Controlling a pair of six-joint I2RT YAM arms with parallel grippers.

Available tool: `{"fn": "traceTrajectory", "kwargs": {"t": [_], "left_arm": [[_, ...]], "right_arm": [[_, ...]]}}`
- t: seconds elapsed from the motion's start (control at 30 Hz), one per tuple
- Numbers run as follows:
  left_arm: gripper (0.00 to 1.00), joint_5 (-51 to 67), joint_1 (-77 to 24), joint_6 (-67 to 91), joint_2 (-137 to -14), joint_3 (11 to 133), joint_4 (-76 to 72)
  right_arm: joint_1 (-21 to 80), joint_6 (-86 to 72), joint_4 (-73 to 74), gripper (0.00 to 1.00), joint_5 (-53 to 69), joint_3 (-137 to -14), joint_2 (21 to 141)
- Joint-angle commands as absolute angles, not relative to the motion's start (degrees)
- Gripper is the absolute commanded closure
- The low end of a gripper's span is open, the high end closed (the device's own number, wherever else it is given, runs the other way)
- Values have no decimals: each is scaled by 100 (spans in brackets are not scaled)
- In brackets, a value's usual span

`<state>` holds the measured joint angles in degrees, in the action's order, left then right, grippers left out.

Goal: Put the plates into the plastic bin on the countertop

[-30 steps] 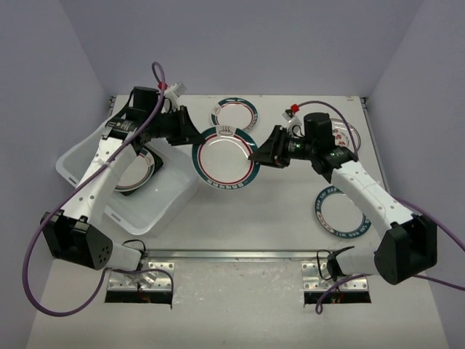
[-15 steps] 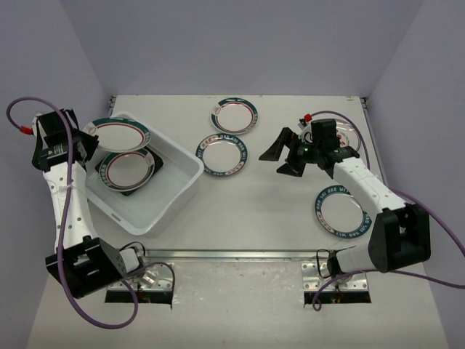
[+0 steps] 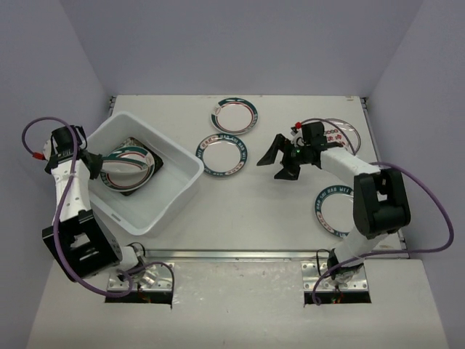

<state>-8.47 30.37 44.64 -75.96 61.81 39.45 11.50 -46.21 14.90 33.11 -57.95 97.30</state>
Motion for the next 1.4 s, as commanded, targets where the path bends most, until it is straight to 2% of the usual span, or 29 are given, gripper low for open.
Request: {"fn": "traceTrajectory", "kwargs": {"t": [0.0,0.03,0.07,0.2,0.37,0.5,0.53,0.57,0.73,0.87,0.9,0.93,1.0,1.07,1.23,1.37], "left_arm": [[45,-610,3047,4637,-7734,6171,3291],[28,-584,3034,4632,-7734,6132,3295],[20,-543,3023,4608,-7734,6117,3324],[0,-333,2994,4413,-7794,6121,3526],[0,-310,2979,4118,-7855,6332,4263],[0,415,2945,3834,-7379,6625,4428],[0,710,2877,3796,-7283,6694,4343],[0,946,2760,3727,-7185,6772,4284],[0,1580,1829,3342,-6924,7268,4329],[0,1812,1081,3134,-6895,7266,4413],[0,1832,849,2976,-6843,7231,4431],[0,1885,768,2808,-6792,7198,4452],[0,2010,678,2641,-6736,7189,4548],[0,2163,607,2406,-6638,7204,4588],[0,3120,221,2282,-6589,6966,4091],[1,4125,16,2246,-6674,6830,3480]], "right_arm": [[1134,-4589,1008,1,3451,-6258,10257],[1134,-4580,995,1,3477,-6388,10518],[1138,-4631,979,1,3499,-6504,10759],[1184,-4771,892,1,3564,-6956,11535],[1310,-4588,975,1,3525,-7867,12496],[1423,-4588,880,2,3542,-8249,13117],[1454,-4613,830,6,3561,-8308,13176],[1488,-4642,794,13,3613,-8395,13284],[1638,-4807,432,66,3762,-8585,13744],[1678,-5092,-437,83,4081,-8145,13767],[1668,-5245,-739,96,4128,-7991,13695],[1643,-5345,-997,100,4101,-7873,13572],[1627,-5402,-1157,100,3991,-7443,13228],[1587,-5326,-1049,100,3737,-7085,12369],[1559,-4586,722,100,2312,-6434,10027],[1435,-4109,1905,100,2885,-6749,9183]]}}
